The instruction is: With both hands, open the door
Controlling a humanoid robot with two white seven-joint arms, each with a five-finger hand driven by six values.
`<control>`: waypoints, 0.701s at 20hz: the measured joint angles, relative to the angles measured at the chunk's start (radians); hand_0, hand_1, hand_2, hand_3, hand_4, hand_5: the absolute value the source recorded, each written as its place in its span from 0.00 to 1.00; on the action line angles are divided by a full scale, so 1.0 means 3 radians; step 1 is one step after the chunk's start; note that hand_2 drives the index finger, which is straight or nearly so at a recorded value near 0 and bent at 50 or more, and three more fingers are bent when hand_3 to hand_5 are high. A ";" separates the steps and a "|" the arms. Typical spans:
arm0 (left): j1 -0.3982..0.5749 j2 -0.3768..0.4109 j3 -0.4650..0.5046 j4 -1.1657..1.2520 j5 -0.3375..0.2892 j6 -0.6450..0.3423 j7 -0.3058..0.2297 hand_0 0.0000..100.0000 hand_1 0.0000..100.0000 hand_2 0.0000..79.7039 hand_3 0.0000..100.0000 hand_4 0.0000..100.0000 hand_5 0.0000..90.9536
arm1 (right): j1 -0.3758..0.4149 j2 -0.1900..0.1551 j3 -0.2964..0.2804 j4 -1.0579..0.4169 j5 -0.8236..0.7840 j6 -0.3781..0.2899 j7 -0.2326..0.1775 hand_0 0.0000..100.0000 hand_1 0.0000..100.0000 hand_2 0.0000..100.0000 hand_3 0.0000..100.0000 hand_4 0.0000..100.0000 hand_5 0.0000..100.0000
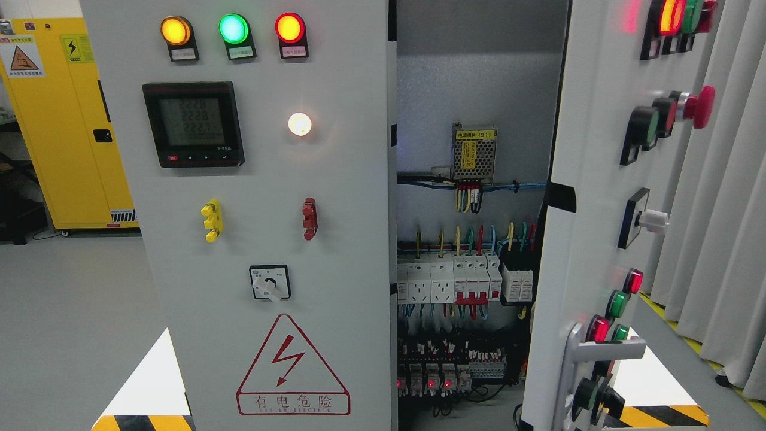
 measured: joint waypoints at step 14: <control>0.0400 0.0120 0.0009 -0.0791 -0.0015 -0.0302 -0.0488 0.00 0.00 0.00 0.00 0.00 0.00 | 0.0000 0.0008 0.0000 0.0000 0.0000 0.0000 0.0000 0.21 0.00 0.00 0.00 0.00 0.00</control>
